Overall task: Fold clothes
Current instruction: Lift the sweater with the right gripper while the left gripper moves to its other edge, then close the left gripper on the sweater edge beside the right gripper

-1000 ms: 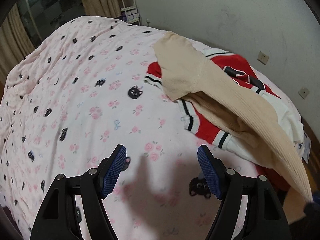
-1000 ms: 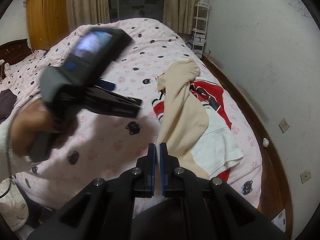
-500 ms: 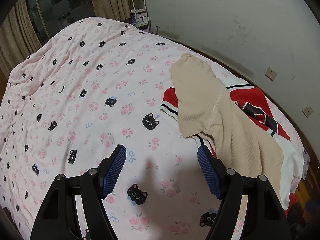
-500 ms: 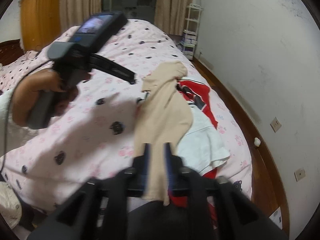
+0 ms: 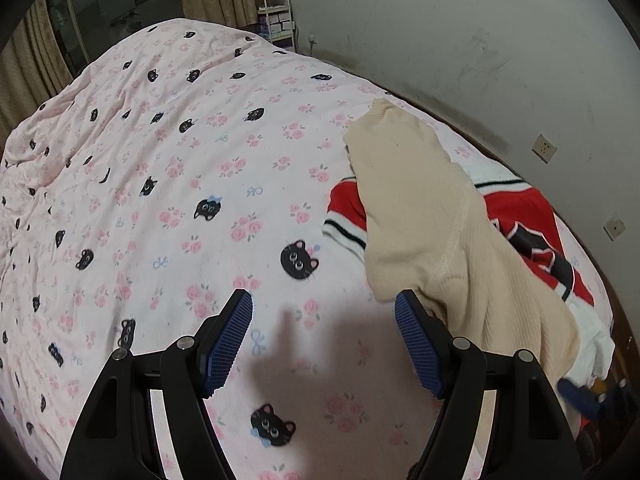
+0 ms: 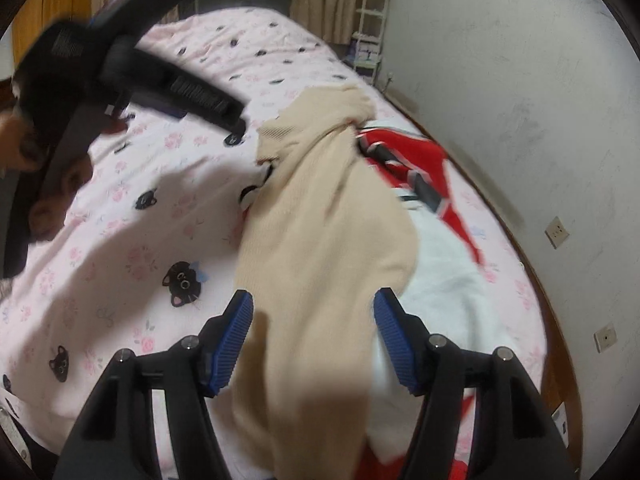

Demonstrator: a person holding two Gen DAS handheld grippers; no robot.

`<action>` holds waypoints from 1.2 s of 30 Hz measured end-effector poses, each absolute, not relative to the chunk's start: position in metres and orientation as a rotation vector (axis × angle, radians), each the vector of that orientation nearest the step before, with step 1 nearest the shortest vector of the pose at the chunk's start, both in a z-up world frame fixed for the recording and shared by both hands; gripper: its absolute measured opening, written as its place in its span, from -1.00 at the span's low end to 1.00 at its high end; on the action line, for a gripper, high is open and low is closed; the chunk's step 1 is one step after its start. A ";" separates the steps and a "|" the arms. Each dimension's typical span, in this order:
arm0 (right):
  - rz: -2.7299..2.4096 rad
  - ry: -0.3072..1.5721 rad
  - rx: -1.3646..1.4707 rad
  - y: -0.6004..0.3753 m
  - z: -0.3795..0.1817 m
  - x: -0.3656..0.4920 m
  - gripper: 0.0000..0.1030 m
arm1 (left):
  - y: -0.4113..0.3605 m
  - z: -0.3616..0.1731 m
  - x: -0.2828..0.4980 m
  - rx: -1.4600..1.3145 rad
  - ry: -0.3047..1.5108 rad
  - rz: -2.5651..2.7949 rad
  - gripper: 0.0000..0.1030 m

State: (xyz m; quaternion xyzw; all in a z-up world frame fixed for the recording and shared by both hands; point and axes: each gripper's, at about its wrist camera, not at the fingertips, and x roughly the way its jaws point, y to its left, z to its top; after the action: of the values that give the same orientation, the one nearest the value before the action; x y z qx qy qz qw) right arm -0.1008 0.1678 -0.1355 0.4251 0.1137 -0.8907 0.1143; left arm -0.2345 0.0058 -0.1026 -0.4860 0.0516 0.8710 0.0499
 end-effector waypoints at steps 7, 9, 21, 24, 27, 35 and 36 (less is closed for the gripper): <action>-2.629 0.316 1.206 0.167 -0.137 -0.096 -0.91 | 0.003 -0.110 -0.284 -1.521 0.092 2.599 0.35; -2.649 0.280 1.153 0.171 -0.131 -0.091 -0.91 | 0.000 -0.118 -0.301 -1.557 0.027 2.568 0.35; -2.685 0.275 1.050 0.165 -0.127 -0.097 -0.92 | 0.020 -0.141 -0.324 -1.552 -0.027 2.533 0.20; -2.685 0.268 1.049 0.164 -0.126 -0.097 -0.91 | 0.015 -0.141 -0.323 -1.541 -0.073 2.524 -0.81; -2.688 0.271 1.048 0.163 -0.126 -0.095 -0.91 | 0.011 -0.137 -0.319 -1.539 -0.049 2.546 -0.97; -2.690 0.269 1.044 0.164 -0.124 -0.093 -0.91 | -0.017 -0.132 -0.319 -1.564 -0.306 2.417 0.53; -2.691 0.268 1.042 0.164 -0.124 -0.093 -0.91 | -0.019 -0.131 -0.318 -1.546 -0.342 2.399 0.53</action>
State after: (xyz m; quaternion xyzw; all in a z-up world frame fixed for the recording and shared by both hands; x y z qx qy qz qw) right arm -0.0934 0.1637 -0.1244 0.3570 0.0918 -0.9216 0.1214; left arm -0.3184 -0.0191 -0.1307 -0.5331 -0.1180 0.8272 0.1330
